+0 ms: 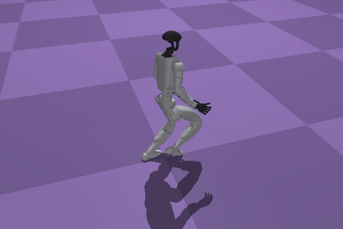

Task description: Run

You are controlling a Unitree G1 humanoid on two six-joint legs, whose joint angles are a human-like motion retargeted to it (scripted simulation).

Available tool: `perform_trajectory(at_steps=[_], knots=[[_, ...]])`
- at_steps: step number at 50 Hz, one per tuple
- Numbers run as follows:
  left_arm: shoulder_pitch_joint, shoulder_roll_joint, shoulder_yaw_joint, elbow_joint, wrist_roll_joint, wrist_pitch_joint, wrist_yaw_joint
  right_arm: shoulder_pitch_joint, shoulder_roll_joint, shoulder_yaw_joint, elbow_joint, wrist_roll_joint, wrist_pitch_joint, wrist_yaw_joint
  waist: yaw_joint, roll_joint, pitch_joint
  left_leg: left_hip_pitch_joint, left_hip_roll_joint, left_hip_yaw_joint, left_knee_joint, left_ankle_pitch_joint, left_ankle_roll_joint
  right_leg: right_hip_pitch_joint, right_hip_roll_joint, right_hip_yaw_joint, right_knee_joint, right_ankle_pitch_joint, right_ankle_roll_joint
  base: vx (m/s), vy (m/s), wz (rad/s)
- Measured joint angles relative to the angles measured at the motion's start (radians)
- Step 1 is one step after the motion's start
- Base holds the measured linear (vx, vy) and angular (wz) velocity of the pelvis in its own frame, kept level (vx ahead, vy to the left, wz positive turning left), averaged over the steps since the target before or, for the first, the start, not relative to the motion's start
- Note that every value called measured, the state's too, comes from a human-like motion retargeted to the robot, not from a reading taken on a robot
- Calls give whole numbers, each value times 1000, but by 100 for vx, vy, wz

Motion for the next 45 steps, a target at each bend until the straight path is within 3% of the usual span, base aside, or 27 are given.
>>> perform_trajectory(at_steps=[2, 5, 7, 11, 15, 17, 19, 21, 25, 27, 30, 33, 36, 41, 43, 45], knots=[[-65, -4, -34, -39, 5, -1, -5, 17, -1, 11, 31, 33, 12, 30, -2, 57, -9, -21, 81, -9, -7, 147, -68, 39, 44, -46, -88, 75, -1, -15, 1, 43], [-108, -36, -87, -69, 16, -12, -66, 55, 3, 30, 95, 39, 25, 80, -14, 75, -54, -147, 114, -19, 15, 411, -169, 84, 43, -64, -225, 178, 7, -21, -2, 62], [-121, -49, -116, -83, 26, -28, -114, 77, 6, 32, 128, 26, 20, 96, -6, 85, -79, -248, 152, -13, 110, 485, -199, 97, 61, -80, -303, 223, 23, -23, -1, 48], [-133, -62, -152, -109, 46, -40, -198, 111, -3, 1, 165, -20, 9, 100, 48, 130, -114, -388, 285, -9, 409, 488, -176, 131, 148, -109, -433, 193, 15, -21, -2, 9], [-133, -47, -136, -106, 63, -30, -219, 102, -30, -44, 214, -72, 16, 71, 87, 141, -116, -424, 396, -21, 688, 368, -116, 161, 209, -113, -452, -76, -87, -23, -4, -11], [-122, -40, -115, -79, 70, -20, -198, 74, -37, -49, 257, -97, 28, 48, 90, 143, -101, -408, 410, -37, 760, 286, -102, 144, 221, -122, -410, -201, -134, -29, -3, -13], [-122, -36, -88, -35, 76, -12, -177, 23, -35, -42, 306, -118, 41, 31, 80, 143, -72, -372, 385, -53, 753, 226, -103, 126, 219, -129, -383, -217, -139, -33, -1, -11], [-103, -34, -74, 4, 84, -8, -163, 0, -18, -19, 324, -136, 49, 31, 73, 141, -61, -320, 338, -60, 676, 184, -103, 101, 230, -118, -384, -141, -104, -37, 2, -39], [-72, -7, -61, 65, 105, -5, -164, -24, 6, 34, 288, -188, 64, 75, 41, 123, -48, -228, 245, -52, 399, 73, -69, 33, 311, -12, -462, 152, 94, -42, 1, -61], [-68, 14, -62, 97, 126, 2, -160, -39, 10, 52, 269, -213, 70, 94, 21, 99, -44, -217, 222, -35, 281, 24, -46, 7, 313, -1, -469, 139, 95, -44, -7, -50], [-50, 32, -65, 141, 160, 16, -154, -49, 5, 71, 256, -237, 71, 126, -10, 51, -50, -244, 150, 10, 161, 0, 0, -9, 201, 19, -334, 22, 95, -50, 10, -30], [-12, 38, -50, 187, 181, 32, -169, -49, -8, 72, 261, -236, 73, 160, -21, 11, -74, -269, 68, 39, 63, 35, 13, 72, 65, 29, -158, -67, 69, -49, 13, -21], [37, 40, -24, 229, 188, 44, -208, -44, -18, 59, 274, -222, 75, 197, 0, -12, -104, -280, 32, 64, -30, 96, -3, 228, -2, 25, -88, -63, 64, -49, 7, -42], [114, 28, 16, 288, 178, 62, -282, -43, -26, 33, 283, -194, 76, 245, 41, -85, -159, -324, -30, 129, -187, 229, -27, 488, -52, 36, -202, -8, 95, -57, 1, -39], [131, 19, 25, 308, 173, 70, -305, -52, -30, 30, 279, -187, 76, 251, 52, -97, -172, -363, -38, 146, -219, 265, -38, 558, -46, 47, -287, -44, 95, -64, 4, -36], [135, 7, 24, 326, 173, 77, -323, -68, -38, 30, 268, -182, 74, 252, 55, -93, -177, -417, -43, 149, -231, 281, -51, 597, -45, 67, -366, -146, 95, -68, 10, -35]])
